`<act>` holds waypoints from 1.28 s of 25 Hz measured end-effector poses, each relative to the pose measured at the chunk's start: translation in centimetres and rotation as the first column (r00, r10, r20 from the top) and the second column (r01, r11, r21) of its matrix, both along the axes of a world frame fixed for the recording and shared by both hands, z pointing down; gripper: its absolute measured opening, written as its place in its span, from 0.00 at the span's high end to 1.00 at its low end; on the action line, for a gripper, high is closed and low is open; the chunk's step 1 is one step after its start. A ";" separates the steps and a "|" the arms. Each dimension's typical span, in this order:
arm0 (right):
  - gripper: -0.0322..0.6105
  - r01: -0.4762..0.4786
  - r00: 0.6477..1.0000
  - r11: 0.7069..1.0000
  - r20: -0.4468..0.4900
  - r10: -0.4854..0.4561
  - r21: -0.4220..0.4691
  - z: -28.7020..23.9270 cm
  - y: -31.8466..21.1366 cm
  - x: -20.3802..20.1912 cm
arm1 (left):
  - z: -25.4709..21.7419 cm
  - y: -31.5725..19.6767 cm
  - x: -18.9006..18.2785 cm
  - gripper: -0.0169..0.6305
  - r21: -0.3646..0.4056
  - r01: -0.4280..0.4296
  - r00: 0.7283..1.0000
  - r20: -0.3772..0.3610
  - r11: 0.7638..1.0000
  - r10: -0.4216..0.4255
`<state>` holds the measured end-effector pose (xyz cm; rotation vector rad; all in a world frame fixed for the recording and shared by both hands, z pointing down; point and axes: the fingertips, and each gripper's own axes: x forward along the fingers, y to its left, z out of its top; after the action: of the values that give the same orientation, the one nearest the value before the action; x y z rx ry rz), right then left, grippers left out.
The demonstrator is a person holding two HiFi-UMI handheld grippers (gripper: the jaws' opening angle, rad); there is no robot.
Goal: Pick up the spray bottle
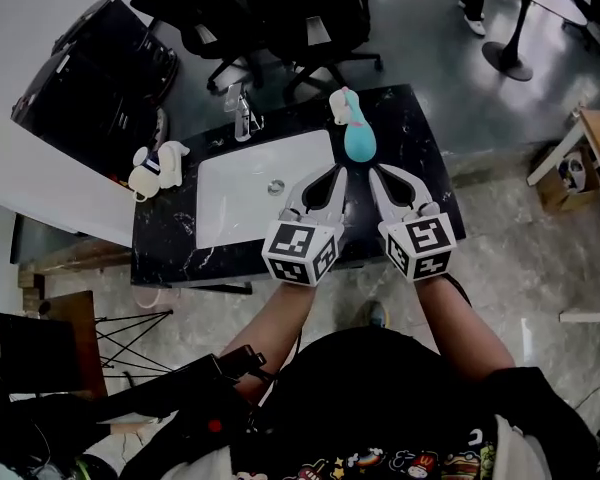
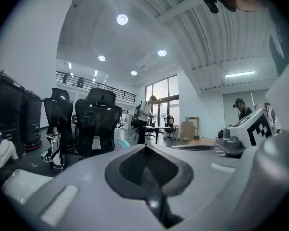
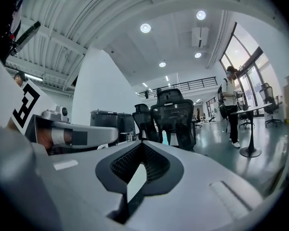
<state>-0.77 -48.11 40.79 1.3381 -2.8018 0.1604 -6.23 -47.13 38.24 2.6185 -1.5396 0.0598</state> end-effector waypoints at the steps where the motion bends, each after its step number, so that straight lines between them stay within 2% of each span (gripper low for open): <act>1: 0.91 0.005 1.000 1.000 -0.005 -0.005 -0.001 0.3 -0.7 -0.1 | 0.2 -0.5 -0.1 0.97 -0.002 0.006 1.000 -0.001 1.000 -0.006; 5: 0.90 0.002 1.000 1.000 -0.020 -0.002 -0.007 1.4 -3.2 -1.0 | 1.1 -2.3 -1.3 0.97 -0.015 0.021 1.000 -0.001 1.000 -0.021; 12: 0.81 -0.027 0.999 1.000 -0.048 0.026 -0.003 3.1 -6.1 -3.2 | 2.9 -4.2 -2.8 0.97 -0.050 0.007 1.000 0.000 0.999 -0.007; 18: 0.74 -0.061 0.996 0.998 -0.069 0.061 -0.007 4.5 -9.2 -3.6 | 3.6 -5.5 -3.4 0.97 -0.062 -0.012 1.000 0.014 0.998 0.012; 32: 0.61 -0.099 0.990 0.995 -0.102 0.096 -0.024 7.5 -15.4 -4.1 | 6.7 -8.7 -5.0 0.97 -0.132 0.011 1.000 0.024 0.991 -0.008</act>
<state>-4.87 -63.53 48.31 1.4348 -2.6437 0.1315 -11.26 -55.85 44.94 2.5164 -1.5003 0.1853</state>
